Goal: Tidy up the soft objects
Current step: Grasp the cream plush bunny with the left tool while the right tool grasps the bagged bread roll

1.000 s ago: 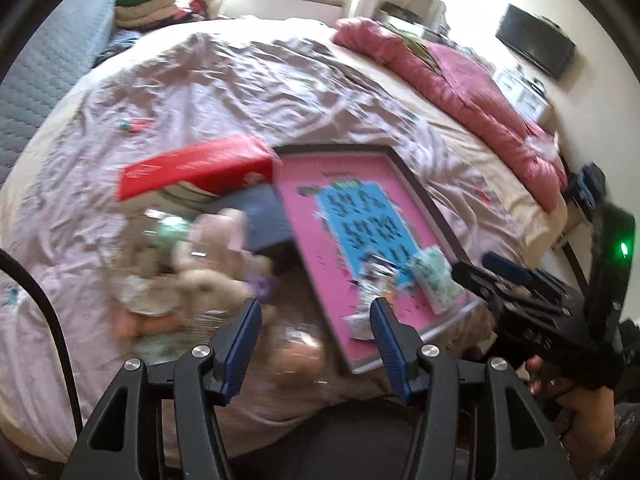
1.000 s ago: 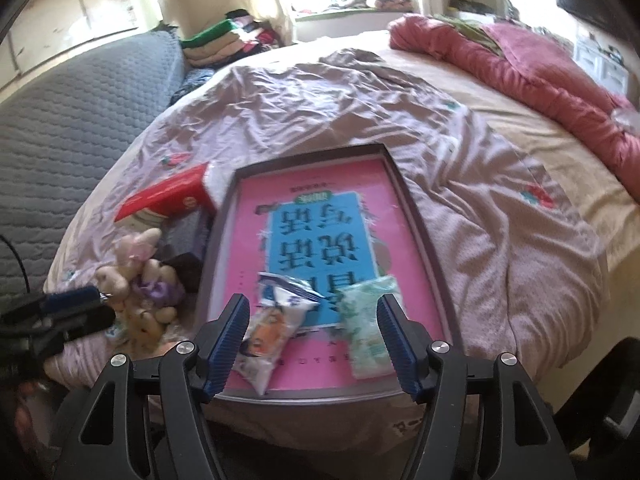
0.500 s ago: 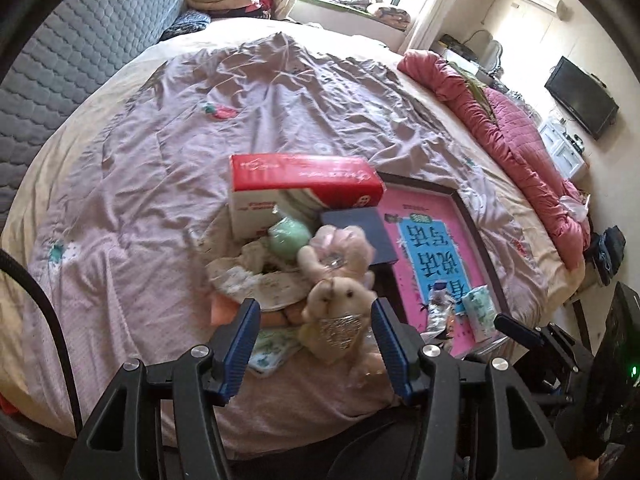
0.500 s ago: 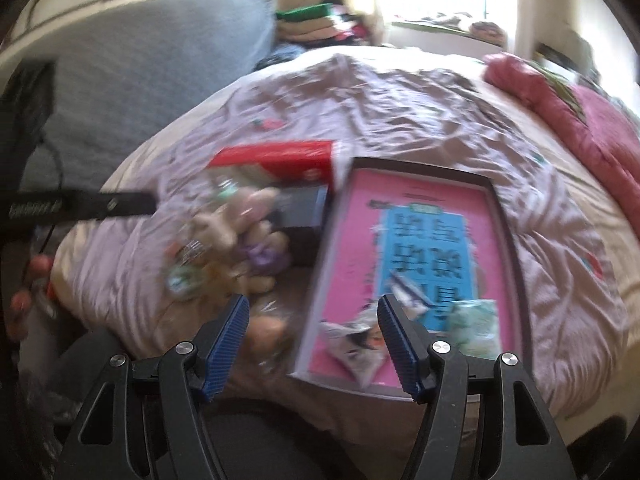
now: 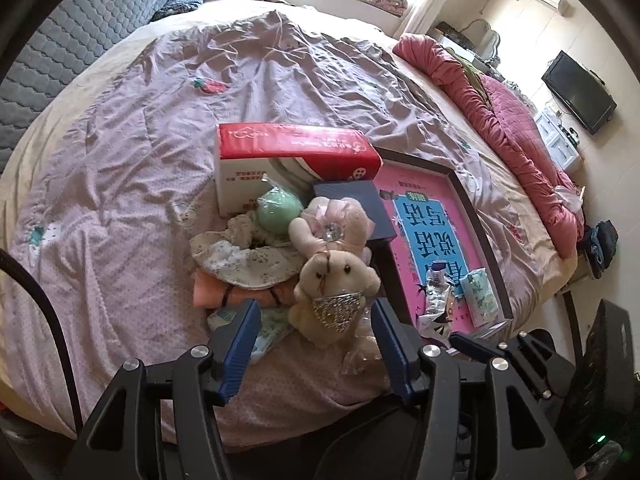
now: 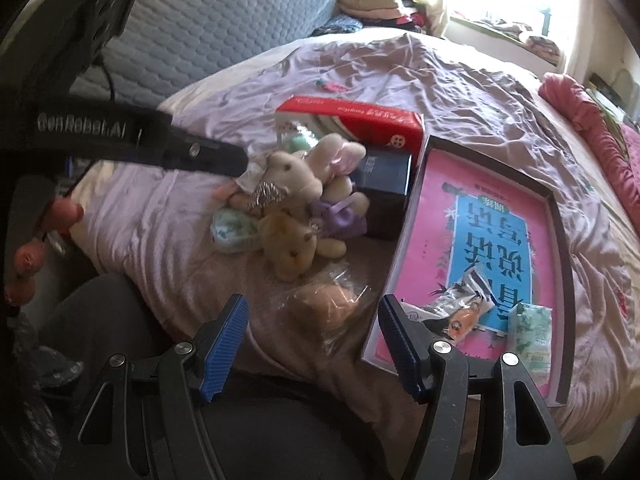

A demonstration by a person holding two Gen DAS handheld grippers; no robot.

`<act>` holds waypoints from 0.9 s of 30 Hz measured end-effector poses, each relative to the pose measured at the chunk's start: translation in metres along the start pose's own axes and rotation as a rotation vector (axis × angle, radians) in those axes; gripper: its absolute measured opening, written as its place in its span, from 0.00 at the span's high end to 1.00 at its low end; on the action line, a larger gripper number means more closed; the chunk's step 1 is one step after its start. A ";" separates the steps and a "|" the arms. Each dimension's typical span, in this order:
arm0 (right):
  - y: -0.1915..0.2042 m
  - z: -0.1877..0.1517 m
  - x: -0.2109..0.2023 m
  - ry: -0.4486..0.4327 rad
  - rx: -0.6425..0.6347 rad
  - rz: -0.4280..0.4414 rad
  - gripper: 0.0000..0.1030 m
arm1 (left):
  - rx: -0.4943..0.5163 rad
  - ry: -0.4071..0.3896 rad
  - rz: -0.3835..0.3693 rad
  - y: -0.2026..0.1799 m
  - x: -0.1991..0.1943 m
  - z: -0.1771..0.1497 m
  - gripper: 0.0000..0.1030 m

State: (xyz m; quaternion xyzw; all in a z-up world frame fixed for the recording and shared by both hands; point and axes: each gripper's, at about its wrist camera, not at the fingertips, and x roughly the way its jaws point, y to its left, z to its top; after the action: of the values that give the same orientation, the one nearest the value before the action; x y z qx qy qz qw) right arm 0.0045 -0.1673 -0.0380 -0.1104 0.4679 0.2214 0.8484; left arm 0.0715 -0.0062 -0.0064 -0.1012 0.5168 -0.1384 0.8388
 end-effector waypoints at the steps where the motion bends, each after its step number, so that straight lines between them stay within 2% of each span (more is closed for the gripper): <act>1: 0.000 -0.001 0.003 0.009 -0.006 -0.002 0.33 | 0.000 0.004 -0.006 -0.001 0.003 0.002 0.45; 7: 0.009 -0.004 0.026 0.057 -0.097 -0.031 0.33 | -0.005 0.054 -0.019 -0.006 0.027 0.013 0.45; 12: 0.022 -0.007 0.043 0.075 -0.228 -0.088 0.33 | 0.021 0.071 -0.011 -0.014 0.041 0.020 0.45; 16: 0.022 -0.009 0.051 0.079 -0.243 -0.082 0.33 | 0.021 0.099 -0.005 -0.015 0.054 0.026 0.45; 22: 0.022 -0.006 0.061 0.073 -0.291 -0.098 0.33 | -0.012 0.119 -0.043 -0.008 0.067 0.033 0.45; 27: 0.026 -0.005 0.076 0.099 -0.363 -0.117 0.33 | -0.048 0.139 -0.085 0.003 0.073 0.033 0.53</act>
State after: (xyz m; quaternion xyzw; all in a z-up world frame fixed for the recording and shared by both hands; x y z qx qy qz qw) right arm 0.0237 -0.1259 -0.1043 -0.2993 0.4543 0.2469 0.8019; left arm 0.1327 -0.0274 -0.0539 -0.1334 0.5721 -0.1680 0.7916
